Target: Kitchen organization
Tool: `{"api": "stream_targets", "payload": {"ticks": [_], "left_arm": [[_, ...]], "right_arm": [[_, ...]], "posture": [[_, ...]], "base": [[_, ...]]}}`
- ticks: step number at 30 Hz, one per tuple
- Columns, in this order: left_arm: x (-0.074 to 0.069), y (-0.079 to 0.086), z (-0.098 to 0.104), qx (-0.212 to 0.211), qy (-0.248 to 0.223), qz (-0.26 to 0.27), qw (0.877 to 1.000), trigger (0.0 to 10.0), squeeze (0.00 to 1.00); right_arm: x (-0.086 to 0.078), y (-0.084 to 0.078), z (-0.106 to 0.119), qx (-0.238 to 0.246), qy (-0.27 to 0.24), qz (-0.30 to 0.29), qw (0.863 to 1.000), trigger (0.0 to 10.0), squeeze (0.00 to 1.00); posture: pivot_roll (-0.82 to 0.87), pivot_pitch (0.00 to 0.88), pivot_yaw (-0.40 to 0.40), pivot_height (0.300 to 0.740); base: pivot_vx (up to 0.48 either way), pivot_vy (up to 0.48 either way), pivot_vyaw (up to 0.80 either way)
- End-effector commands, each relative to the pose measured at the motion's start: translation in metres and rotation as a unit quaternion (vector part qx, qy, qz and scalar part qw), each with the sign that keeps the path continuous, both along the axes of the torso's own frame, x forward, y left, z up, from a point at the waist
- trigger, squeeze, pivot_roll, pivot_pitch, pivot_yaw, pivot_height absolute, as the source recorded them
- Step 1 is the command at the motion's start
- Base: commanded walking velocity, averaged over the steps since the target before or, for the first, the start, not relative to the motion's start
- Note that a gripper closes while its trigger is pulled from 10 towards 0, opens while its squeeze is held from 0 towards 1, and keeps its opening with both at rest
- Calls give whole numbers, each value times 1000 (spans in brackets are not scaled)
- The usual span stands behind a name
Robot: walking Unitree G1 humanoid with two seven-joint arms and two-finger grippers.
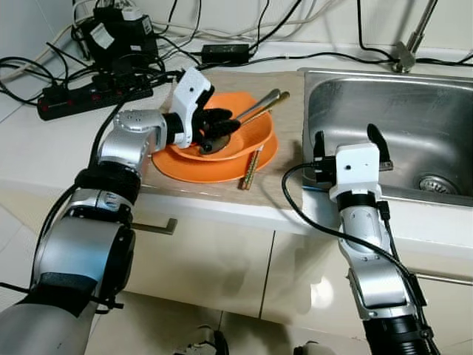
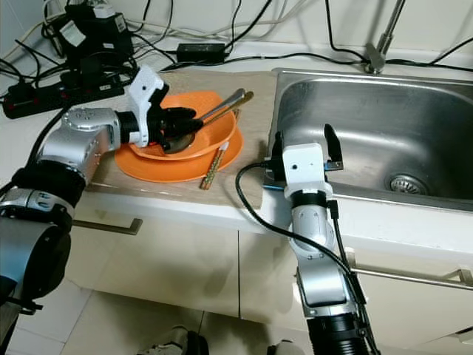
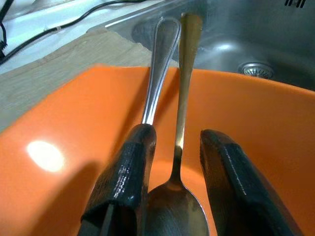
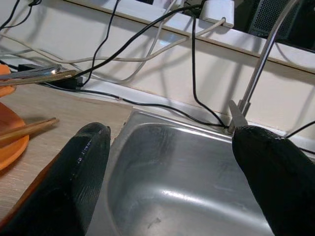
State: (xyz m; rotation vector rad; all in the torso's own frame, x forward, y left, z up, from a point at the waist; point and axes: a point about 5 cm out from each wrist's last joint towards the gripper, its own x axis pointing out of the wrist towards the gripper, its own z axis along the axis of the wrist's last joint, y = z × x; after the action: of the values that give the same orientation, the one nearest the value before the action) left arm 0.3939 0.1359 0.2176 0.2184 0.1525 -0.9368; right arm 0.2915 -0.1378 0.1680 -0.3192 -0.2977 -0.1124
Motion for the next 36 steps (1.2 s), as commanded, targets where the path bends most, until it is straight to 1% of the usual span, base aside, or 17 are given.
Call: {"api": "stream_targets", "payload": {"ticks": [1,10,14,19,20,21,22,24,25,28,29,30,31,32,33,35,36], "left_arm": [[-1,4,-3,3,8,9,1000,10000,0],[-1,1,-1,1,4,6,1000,10000,0],[-1,2,7,1,-10,11,1000,10000,0],[1,3,10,5,-19,17,1000,10000,0],[2,5,19,-20,-39,33,999,10000,0],[2,5,19,-20,-39,33,999,10000,0],[3,6,24,-35,-48,42,997,10000,0],[3,17,38,-64,-83,81,991,10000,0],[3,17,38,-64,-83,81,991,10000,0],[-4,36,49,-96,-116,124,981,10000,0],[-6,40,51,-103,-122,132,978,10000,0],[-6,40,51,-103,-122,132,978,10000,0],[-10,45,54,-106,-137,143,974,10000,0],[-17,57,61,-121,-154,170,966,10000,0],[-17,57,61,-121,-154,170,966,10000,0],[-27,66,65,-123,-177,195,957,10000,0],[-33,69,65,-130,-178,209,953,10000,0]], "right_arm": [[2,2,1,2,2,5,1000,10000,0],[3,1,1,-1,0,4,1000,10000,0],[3,2,2,-1,-3,4,1000,10000,0],[4,2,2,-2,-4,4,1000,10000,0],[4,3,2,-1,-5,5,1000,10000,0],[4,3,2,-1,-5,5,1000,10000,0],[4,3,2,-1,-5,5,1000,10000,0],[4,3,1,1,-4,4,1000,10000,0],[4,3,1,1,-4,4,1000,10000,0],[4,2,0,1,-3,4,1000,10000,0],[4,2,0,1,-3,4,1000,10000,0],[4,2,0,1,-3,4,1000,10000,0],[5,2,0,0,-3,5,1000,10000,0],[6,2,0,-1,-3,8,1000,10000,0],[6,2,0,-1,-3,8,1000,10000,0],[7,3,0,-2,-4,11,1000,10000,0],[8,3,0,-2,-5,11,1000,10000,0]], "posture": [[-69,22,73,707],[-69,17,73,707],[-68,11,73,707],[-67,7,73,707],[-65,4,76,707],[-65,4,76,707],[-65,3,77,707],[-64,1,77,707],[-64,1,77,707],[-52,0,68,707],[-52,0,68,707],[-52,0,68,707],[-44,0,64,707],[-30,0,58,707],[-30,0,58,707],[-24,0,57,707],[-24,0,57,707]], "base": [[0,0,0],[0,0,0],[0,0,0],[0,0,0],[0,0,0],[0,0,0],[0,0,0],[0,0,0],[0,0,0],[0,0,0],[0,0,0],[0,0,0],[0,0,0],[0,0,0],[0,0,0],[0,0,0],[0,0,0]]}}
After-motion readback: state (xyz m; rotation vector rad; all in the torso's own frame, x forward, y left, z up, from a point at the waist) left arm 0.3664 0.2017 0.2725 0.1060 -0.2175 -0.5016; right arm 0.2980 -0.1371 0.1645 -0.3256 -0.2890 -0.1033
